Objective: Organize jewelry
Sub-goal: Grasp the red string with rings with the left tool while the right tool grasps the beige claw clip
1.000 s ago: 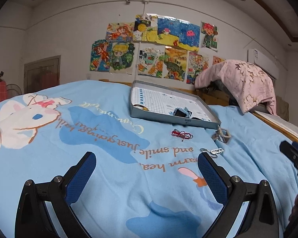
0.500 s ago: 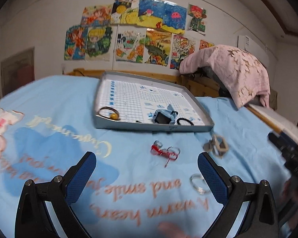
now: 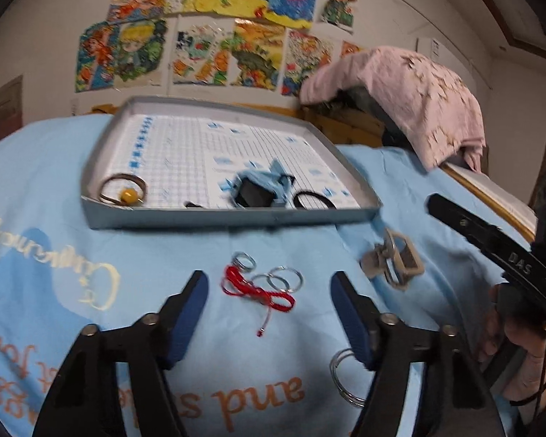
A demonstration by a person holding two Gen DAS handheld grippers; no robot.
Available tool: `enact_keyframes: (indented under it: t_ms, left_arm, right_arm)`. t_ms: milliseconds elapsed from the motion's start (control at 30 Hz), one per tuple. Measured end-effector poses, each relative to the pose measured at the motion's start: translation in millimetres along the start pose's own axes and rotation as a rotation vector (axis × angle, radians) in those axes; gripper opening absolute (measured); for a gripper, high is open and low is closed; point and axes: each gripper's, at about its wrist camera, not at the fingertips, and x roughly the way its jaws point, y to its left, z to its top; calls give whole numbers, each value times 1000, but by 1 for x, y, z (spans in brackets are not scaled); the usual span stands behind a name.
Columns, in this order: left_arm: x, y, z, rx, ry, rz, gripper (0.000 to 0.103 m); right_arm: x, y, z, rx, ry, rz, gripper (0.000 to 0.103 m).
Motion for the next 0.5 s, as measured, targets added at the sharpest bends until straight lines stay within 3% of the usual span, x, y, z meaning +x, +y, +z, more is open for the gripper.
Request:
enact_keyframes:
  t_ms: [167, 233, 500]
  left_arm:
    - [15, -1, -7, -3, 26, -2, 49]
    - [24, 2, -11, -18, 55, 11, 39]
    - [29, 9, -16, -52, 48, 10, 32]
  right_arm:
    - [18, -1, -17, 34, 65, 37, 74]
    - [20, 0, -20, 46, 79, 52, 74]
    - [30, 2, -30, 38, 143, 56, 73]
